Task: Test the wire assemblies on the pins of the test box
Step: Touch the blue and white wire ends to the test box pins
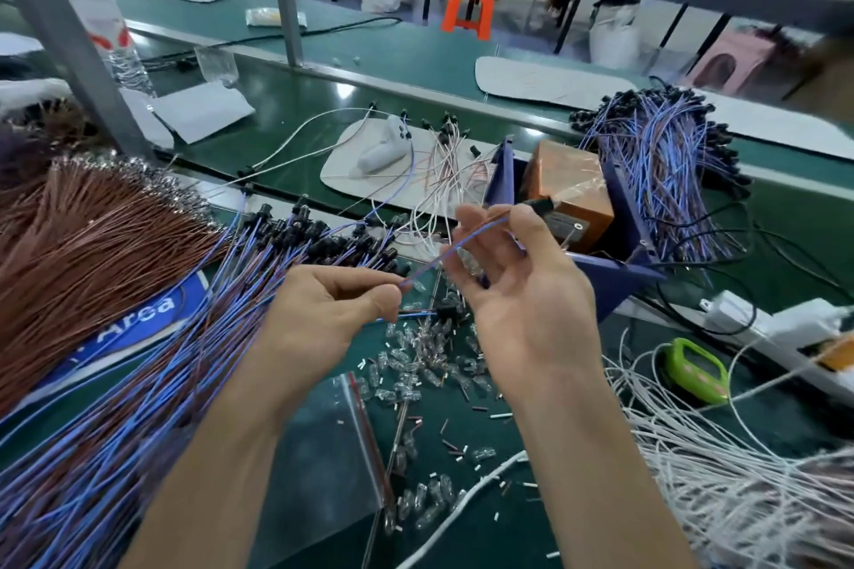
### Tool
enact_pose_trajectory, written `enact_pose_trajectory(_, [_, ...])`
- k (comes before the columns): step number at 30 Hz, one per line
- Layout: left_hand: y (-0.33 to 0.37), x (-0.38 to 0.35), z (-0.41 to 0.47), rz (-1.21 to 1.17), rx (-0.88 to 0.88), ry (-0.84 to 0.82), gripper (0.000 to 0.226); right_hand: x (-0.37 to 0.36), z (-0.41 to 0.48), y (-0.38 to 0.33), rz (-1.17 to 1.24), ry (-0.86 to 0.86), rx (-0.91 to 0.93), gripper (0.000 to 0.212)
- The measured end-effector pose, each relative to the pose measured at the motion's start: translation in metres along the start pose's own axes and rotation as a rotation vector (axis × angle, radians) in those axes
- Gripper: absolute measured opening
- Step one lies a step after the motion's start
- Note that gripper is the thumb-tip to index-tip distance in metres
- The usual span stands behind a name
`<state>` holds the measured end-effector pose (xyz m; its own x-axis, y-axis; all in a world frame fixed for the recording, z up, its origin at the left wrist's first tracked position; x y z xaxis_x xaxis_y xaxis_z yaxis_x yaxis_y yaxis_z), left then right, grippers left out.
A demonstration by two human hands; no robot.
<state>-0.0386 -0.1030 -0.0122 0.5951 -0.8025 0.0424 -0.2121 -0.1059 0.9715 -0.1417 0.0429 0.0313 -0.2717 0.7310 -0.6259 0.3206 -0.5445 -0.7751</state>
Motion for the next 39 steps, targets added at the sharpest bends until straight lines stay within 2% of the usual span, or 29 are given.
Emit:
enact_pose_trajectory(3, [0.006, -0.023, -0.009, 0.050, -0.017, -0.096, 0.024, 0.006, -0.008, -0.008, 0.009, 0.046, 0.055, 0.024])
enact_pose_trajectory(5, [0.009, -0.035, -0.014, 0.112, -0.030, -0.161, 0.021, 0.019, -0.011, -0.019, 0.092, 0.147, 0.090, 0.029])
enact_pose_trajectory(8, [0.011, -0.038, -0.017, 0.177, -0.032, -0.210, 0.022, 0.044, -0.012, -0.042, 0.224, 0.186, 0.104, 0.038])
enact_pose_trajectory(12, [0.007, -0.026, -0.016, 0.191, 0.022, -0.213, 0.021, 0.085, -0.011, -0.071, 0.317, 0.217, 0.100, 0.046])
enact_pose_trajectory(16, [0.000, -0.009, -0.013, 0.230, 0.065, -0.162, 0.011, 0.120, -0.017, -0.084, 0.364, 0.241, 0.130, 0.044])
enact_pose_trajectory(18, [0.000, 0.002, -0.009, 0.173, 0.047, -0.086, 0.018, 0.133, -0.020, -0.086, 0.281, 0.236, 0.134, 0.038])
enact_pose_trajectory(20, [-0.001, 0.007, -0.004, 0.002, 0.051, -0.059, 0.031, 0.139, -0.022, -0.083, 0.147, 0.203, 0.114, 0.028])
enact_pose_trajectory(23, [-0.011, -0.008, 0.002, -0.329, 0.096, -0.151, 0.060, 0.144, -0.024, -0.071, -0.211, 0.167, 0.059, 0.024])
enact_pose_trajectory(24, [-0.014, -0.016, 0.003, -0.426, 0.107, -0.195, 0.059, 0.144, -0.025, -0.066, -0.370, 0.153, 0.039, 0.029])
enact_pose_trajectory(26, [-0.018, -0.036, 0.005, -0.560, 0.133, -0.287, 0.045, 0.141, -0.027, -0.056, -0.683, 0.102, 0.008, 0.034])
enact_pose_trajectory(29, [-0.020, -0.072, -0.001, -0.470, 0.177, -0.318, 0.019, 0.129, -0.032, -0.040, -0.971, 0.009, -0.003, 0.013])
enact_pose_trajectory(32, [-0.013, -0.106, -0.011, -0.104, 0.095, -0.332, 0.014, 0.116, -0.040, -0.023, -0.967, -0.069, -0.005, 0.017])
enact_pose_trajectory(33, [-0.012, -0.115, -0.012, -0.026, 0.050, -0.348, 0.020, 0.111, -0.042, -0.019, -0.949, -0.108, -0.003, 0.017])
enact_pose_trajectory(35, [-0.013, -0.125, -0.010, 0.045, 0.019, -0.333, 0.032, 0.104, -0.045, -0.012, -0.880, -0.149, -0.008, 0.017])
enact_pose_trajectory(39, [-0.012, -0.131, -0.011, 0.022, -0.004, -0.335, 0.021, 0.105, -0.048, -0.007, -0.710, -0.084, -0.023, 0.006])
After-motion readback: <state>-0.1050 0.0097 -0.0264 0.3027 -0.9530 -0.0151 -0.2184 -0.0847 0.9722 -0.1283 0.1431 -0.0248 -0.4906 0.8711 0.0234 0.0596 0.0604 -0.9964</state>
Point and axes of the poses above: each hand's wrist, its own z-axis towards the middle knuckle, its own x-axis out of the back of the hand, y = z × x, the point moved 6 cm from there along z, towards the middle knuckle, and after that the axes turned 7 degrees about x, right-handed, at the moved point
